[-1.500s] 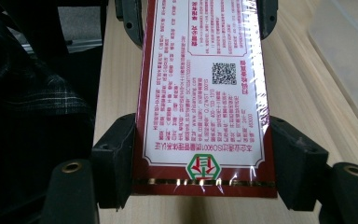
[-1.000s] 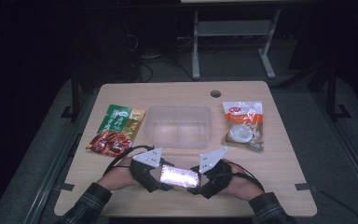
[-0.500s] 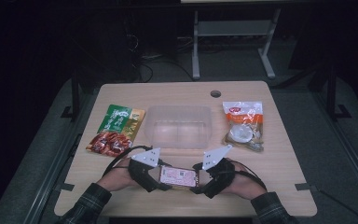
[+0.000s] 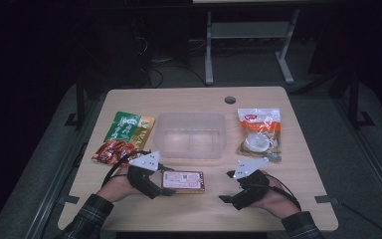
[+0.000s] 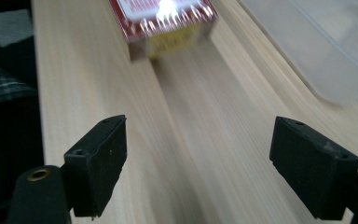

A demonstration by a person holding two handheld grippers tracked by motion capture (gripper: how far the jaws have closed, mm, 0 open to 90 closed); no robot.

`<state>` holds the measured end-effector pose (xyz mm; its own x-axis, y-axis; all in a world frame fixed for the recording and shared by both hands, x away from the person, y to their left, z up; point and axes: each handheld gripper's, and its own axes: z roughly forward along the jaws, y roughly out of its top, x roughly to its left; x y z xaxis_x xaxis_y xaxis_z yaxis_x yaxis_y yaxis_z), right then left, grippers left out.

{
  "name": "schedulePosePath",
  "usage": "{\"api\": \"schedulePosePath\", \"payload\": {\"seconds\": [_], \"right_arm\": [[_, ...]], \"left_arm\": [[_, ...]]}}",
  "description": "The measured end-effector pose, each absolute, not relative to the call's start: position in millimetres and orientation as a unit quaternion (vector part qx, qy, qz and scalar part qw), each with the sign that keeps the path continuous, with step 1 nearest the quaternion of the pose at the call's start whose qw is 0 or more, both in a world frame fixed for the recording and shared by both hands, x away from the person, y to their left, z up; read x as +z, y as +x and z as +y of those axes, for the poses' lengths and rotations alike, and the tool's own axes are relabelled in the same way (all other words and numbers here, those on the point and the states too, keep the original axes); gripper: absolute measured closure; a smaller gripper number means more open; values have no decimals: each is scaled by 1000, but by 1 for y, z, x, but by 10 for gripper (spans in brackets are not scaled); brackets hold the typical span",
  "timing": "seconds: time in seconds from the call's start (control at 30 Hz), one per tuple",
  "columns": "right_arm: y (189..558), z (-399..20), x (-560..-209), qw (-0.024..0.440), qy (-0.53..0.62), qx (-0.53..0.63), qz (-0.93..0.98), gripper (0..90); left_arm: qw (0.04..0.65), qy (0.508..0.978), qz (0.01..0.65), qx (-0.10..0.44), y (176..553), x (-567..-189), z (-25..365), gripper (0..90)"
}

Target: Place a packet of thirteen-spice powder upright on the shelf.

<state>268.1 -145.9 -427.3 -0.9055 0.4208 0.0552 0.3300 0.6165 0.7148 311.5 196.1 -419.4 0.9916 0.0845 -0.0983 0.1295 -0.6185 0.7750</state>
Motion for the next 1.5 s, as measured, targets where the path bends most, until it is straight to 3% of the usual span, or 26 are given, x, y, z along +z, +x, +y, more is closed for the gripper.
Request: {"api": "schedulePosePath", "payload": {"seconds": [0.63, 1.5], "right_arm": [[255, -175, -444, 108, 304, 376, 868, 130], [255, -172, -452, 121, 304, 379, 865, 135]], "left_arm": [[442, 893, 89, 6, 336, -399, 208, 314], [420, 904, 74, 24, 403, -366, 170, 314]]}}
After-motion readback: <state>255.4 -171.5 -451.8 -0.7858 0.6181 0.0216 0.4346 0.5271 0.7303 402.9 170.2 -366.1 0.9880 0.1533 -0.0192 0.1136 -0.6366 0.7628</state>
